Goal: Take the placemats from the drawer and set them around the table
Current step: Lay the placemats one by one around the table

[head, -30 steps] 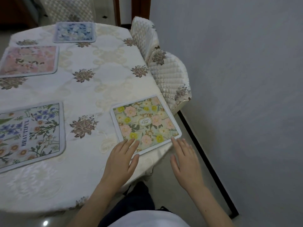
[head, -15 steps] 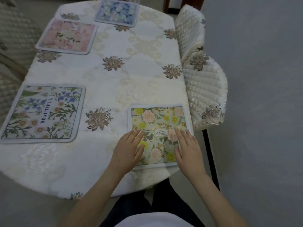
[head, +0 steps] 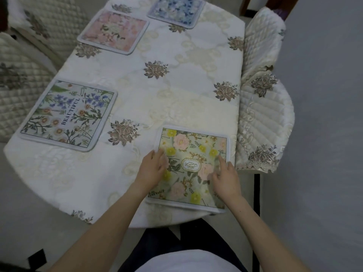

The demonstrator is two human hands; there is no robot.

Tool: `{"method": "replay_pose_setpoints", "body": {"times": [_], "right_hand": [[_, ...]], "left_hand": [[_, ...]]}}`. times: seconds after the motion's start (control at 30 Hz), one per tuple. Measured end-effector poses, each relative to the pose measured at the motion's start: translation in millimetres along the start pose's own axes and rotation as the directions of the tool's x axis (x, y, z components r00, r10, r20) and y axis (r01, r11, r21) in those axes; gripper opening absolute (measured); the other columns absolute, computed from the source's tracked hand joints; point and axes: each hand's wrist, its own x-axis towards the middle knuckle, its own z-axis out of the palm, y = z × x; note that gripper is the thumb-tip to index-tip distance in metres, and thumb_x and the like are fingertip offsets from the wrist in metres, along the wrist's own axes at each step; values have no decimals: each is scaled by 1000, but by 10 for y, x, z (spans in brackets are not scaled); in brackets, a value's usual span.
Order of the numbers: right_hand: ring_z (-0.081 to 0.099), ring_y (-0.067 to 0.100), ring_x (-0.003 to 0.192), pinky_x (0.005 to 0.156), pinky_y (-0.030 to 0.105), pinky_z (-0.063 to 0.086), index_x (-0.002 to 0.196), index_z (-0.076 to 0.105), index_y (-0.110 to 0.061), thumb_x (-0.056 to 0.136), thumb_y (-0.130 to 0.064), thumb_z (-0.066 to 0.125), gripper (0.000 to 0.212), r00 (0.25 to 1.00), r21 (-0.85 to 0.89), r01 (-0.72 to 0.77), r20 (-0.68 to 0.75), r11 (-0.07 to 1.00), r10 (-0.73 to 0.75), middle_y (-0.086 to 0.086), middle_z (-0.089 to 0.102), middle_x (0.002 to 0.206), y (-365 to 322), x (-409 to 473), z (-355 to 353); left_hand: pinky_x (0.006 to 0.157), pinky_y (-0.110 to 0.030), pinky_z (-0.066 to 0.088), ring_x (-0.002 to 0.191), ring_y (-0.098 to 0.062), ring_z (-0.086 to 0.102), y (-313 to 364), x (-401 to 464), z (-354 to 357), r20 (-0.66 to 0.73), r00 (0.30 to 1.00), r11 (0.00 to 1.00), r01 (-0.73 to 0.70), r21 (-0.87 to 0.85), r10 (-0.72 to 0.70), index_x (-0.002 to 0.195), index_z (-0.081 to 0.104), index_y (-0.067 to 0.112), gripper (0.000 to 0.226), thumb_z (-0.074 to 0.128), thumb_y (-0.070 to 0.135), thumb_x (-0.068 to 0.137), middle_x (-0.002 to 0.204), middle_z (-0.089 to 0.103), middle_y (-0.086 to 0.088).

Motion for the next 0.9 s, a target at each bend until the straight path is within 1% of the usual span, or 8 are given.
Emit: {"method": "replay_pose_setpoints", "body": {"times": [0.2,0.33,0.47,0.53,0.63,0.7,0.83,0.9], "right_hand": [[49,32,87,67,31,36,151,18,-19,94,-16,45,64,993,90,-65,106,994,56,20,44,110,71,74,-3],[49,35,96,74,35,42,150,20,-22,91,-21,47,64,992,92,-81,104,992,72,9,41,98,79,79,-9],[49,34,106,84,35,43,146,33,-19,91,-18,52,58,996,143,-82,33,986,78,17,49,114,65,44,-77],[49,24,105,88,23,41,140,45,-17,88,-11,60,54,995,284,-83,-31,955,96,15,44,125,53,29,-135],[54,6,90,74,5,42,134,53,-16,82,0,65,56,990,511,-131,22,850,139,2,49,125,77,51,-231],[61,4,77,61,10,50,133,55,-16,78,5,67,59,982,576,-187,111,796,150,0,55,123,113,63,-263],[60,18,109,86,35,56,128,59,-21,73,4,73,62,985,623,-165,135,765,103,0,54,132,158,80,-311],[61,14,104,75,23,57,128,59,-21,75,7,69,61,984,635,-175,149,753,103,-1,54,131,137,59,-330]], "left_hand": [[104,-43,37,126,-37,43,-3,48,118,-61,988,987,136,-84,-141,140,45,14,45,45,17,95,133,50,-20],[99,-38,39,118,-36,52,28,63,116,-127,981,988,135,-78,-144,131,57,8,41,52,10,90,125,59,-20],[92,-38,44,106,-31,56,27,40,75,-213,957,970,160,-185,-198,116,66,19,26,57,25,92,113,62,-12],[77,-40,53,89,-27,60,35,32,6,-156,954,917,188,-353,-255,111,66,22,21,60,20,90,100,61,-2],[74,-27,46,100,-17,53,-2,19,-66,32,973,867,218,-449,-228,110,66,21,39,58,-3,81,113,58,3],[71,-19,46,105,-17,51,-39,-2,-88,113,968,844,250,-474,-223,110,67,21,46,57,-9,76,121,56,0],[72,-19,45,107,-19,51,-54,-36,-151,172,969,841,238,-485,-176,117,64,22,53,58,-12,76,125,53,-2],[75,-19,44,110,-16,49,-39,-55,-182,160,974,840,217,-497,-157,119,63,25,56,58,-11,76,127,52,0]]}}
